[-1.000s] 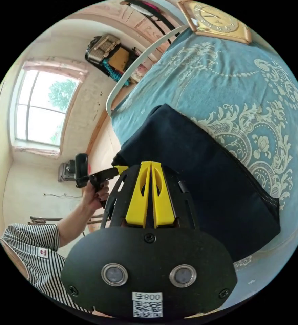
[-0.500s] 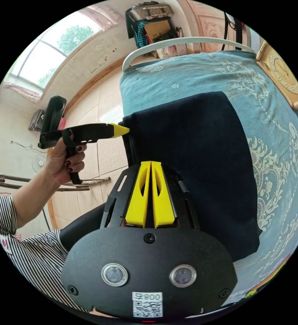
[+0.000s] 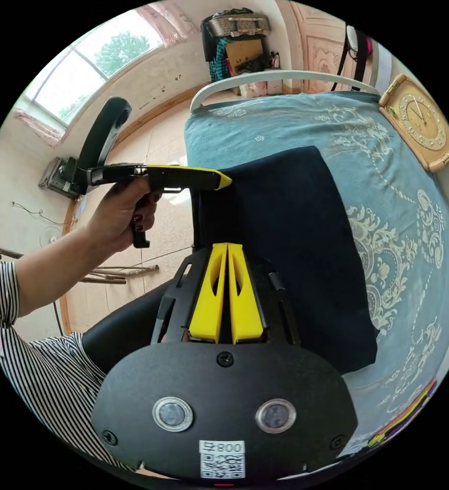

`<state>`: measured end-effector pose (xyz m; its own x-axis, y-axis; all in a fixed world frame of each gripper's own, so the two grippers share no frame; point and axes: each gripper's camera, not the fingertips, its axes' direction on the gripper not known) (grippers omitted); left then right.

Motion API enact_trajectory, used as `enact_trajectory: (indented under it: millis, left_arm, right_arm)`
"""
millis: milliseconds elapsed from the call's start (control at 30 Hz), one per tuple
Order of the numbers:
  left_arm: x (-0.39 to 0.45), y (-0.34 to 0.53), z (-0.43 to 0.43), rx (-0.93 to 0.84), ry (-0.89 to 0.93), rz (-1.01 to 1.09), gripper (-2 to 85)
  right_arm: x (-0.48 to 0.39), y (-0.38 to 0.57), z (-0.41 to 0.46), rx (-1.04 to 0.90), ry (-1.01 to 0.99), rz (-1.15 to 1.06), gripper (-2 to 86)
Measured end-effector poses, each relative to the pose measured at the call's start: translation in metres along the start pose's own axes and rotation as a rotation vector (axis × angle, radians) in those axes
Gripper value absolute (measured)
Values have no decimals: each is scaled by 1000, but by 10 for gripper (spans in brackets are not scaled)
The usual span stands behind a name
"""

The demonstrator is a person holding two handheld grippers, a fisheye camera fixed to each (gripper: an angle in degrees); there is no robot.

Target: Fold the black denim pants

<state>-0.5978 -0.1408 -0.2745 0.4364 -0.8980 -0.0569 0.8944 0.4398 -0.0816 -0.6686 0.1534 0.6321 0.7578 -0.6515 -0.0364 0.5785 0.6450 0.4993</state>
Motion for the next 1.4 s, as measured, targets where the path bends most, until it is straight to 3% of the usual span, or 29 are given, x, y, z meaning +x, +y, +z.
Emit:
enact_trajectory:
  millis: [167,333,433,633,733,800,1000,1100,1200,1300,1400]
  left_arm:
    - [63,1,-12,102,22,97,1]
    - [86,-20,41,-41,-80,103,1]
    - [93,-19,43,-40,-4,52,1]
    - [164,1,31,-13,-16,170,1]
    - [186,9,59,-125,-81,206,1]
    - [194,16,62,-96,-75,201,1]
    - [238,47,40,-79,139,279,1]
    - [251,68,70,-220,141,293,2]
    - [250,72,79,-226,224,210,3]
    - [266,78,61,-175,259,207,6]
    - [289,99,59,-235,345,217,13]
  right_arm:
    - [61,82,-36,143,9,272,1]
    - [130,144,-19,123,12,534,1]
    - [152,164,-5,116,-100,590,1]
    - [165,209,-22,269,-80,641,1]
    - [194,232,3,186,-139,721,1]
    - [202,246,6,209,-191,753,1]
    - [162,302,-6,295,-190,587,1]
    - [160,330,40,128,-237,608,1]
    - [173,360,49,191,-335,708,1]
    - [166,382,41,201,-310,638,1]
    - [164,424,46,218,-376,664,2]
